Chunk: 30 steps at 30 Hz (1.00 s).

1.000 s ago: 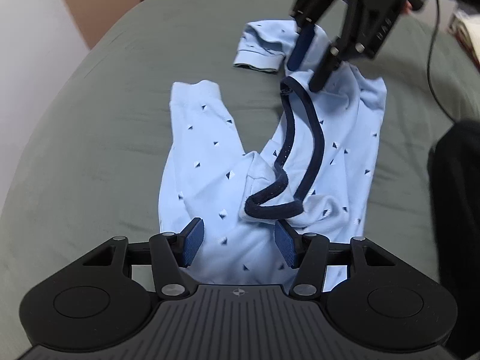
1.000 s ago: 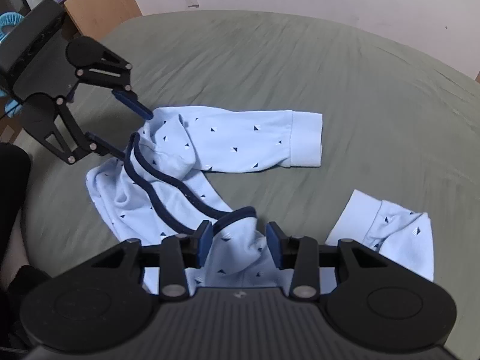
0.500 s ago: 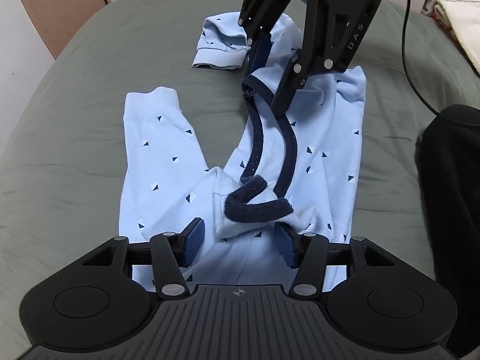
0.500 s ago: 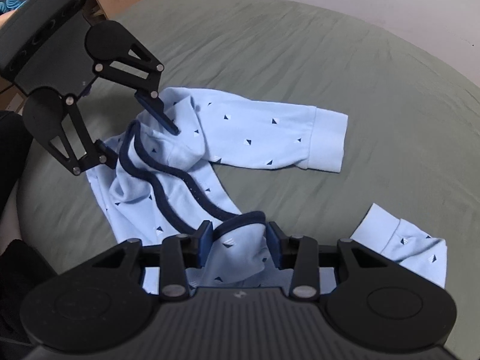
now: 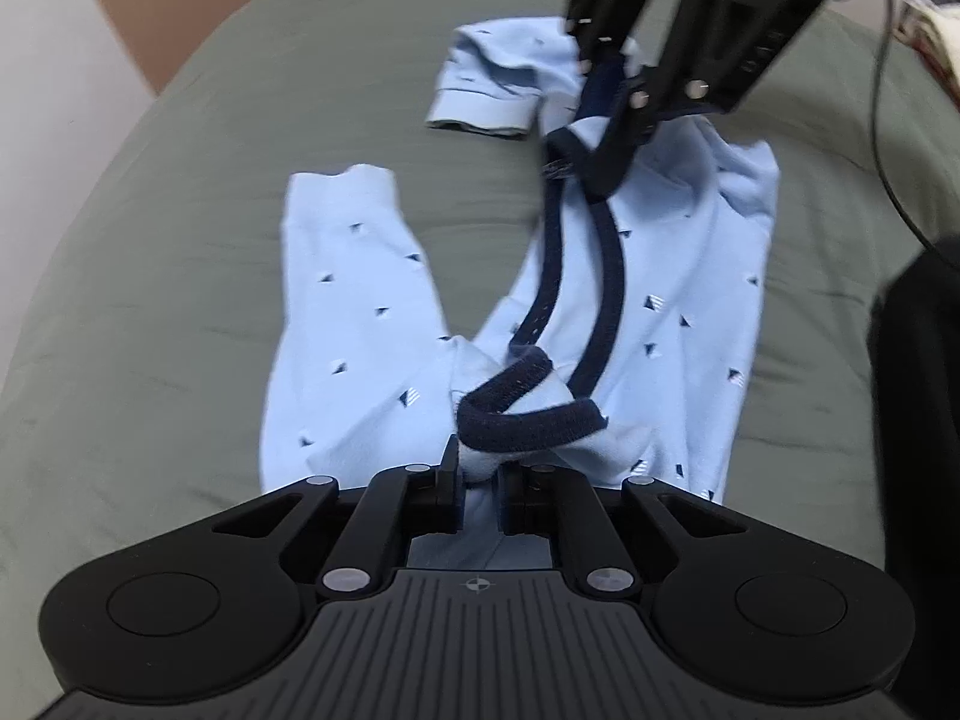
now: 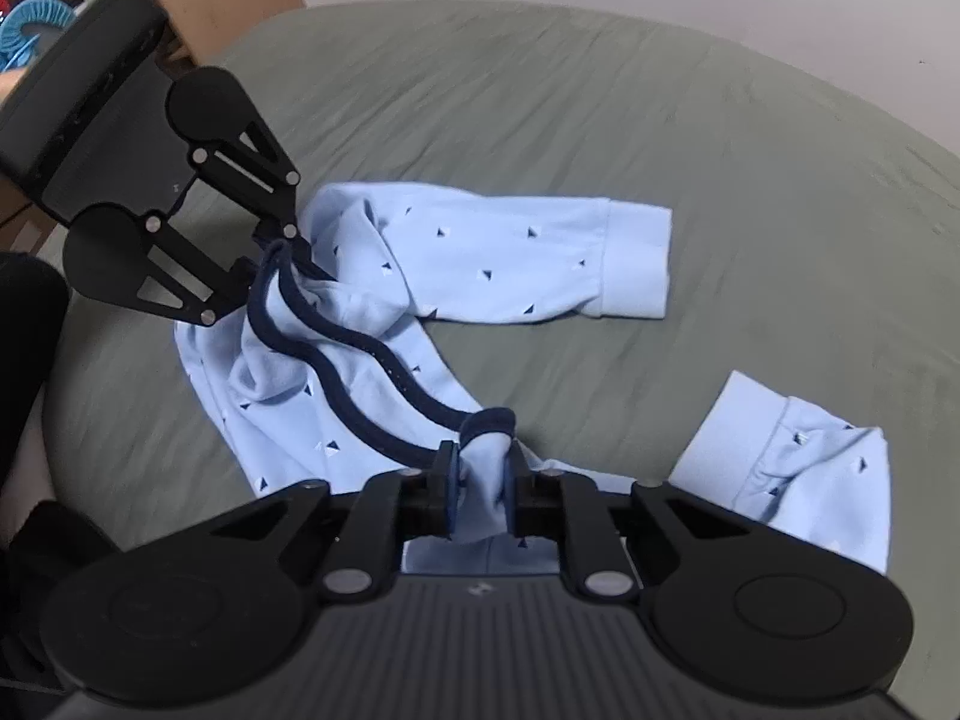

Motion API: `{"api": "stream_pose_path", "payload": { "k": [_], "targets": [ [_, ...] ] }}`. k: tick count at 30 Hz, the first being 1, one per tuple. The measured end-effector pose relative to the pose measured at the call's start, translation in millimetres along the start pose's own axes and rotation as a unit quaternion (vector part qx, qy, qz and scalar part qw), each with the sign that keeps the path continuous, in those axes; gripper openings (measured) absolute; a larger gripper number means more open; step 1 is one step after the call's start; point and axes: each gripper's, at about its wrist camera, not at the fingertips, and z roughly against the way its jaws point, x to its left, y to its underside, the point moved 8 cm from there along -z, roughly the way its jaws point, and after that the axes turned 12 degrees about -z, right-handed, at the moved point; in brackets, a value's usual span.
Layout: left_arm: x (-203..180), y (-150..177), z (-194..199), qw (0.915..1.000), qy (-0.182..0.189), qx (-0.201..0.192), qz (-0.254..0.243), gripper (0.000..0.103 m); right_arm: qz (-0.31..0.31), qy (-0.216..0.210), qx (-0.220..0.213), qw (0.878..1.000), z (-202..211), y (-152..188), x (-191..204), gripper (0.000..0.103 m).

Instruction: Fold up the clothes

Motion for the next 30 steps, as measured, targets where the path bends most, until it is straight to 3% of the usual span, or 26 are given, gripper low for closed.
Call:
{"api": "stream_pose_path", "payload": {
  "k": [7, 9, 18, 23, 30],
  "targets": [
    [45, 2, 39, 0.9925, -0.096, -0.011, 0.075, 0.008, -0.014, 0.046, -0.110, 0.993, 61, -29, -6, 0.014],
    [50, 5, 47, 0.9902, -0.097, -0.017, 0.099, 0.008, -0.021, 0.056, -0.132, 0.989, 72, -32, -8, 0.014],
    [11, 21, 14, 0.9913, -0.057, -0.019, 0.117, 0.009, -0.040, 0.060, -0.094, 0.993, 34, 8, -10, 0.014],
    [7, 17, 25, 0.9915, -0.061, -0.037, 0.108, 0.032, -0.051, 0.052, -0.089, 0.993, 29, 15, -14, 0.014],
    [13, -1, 36, 0.9932, -0.077, -0.062, 0.060, 0.040, -0.047, 0.051, -0.089, 0.994, 32, 18, -15, 0.014]
  ]
}}
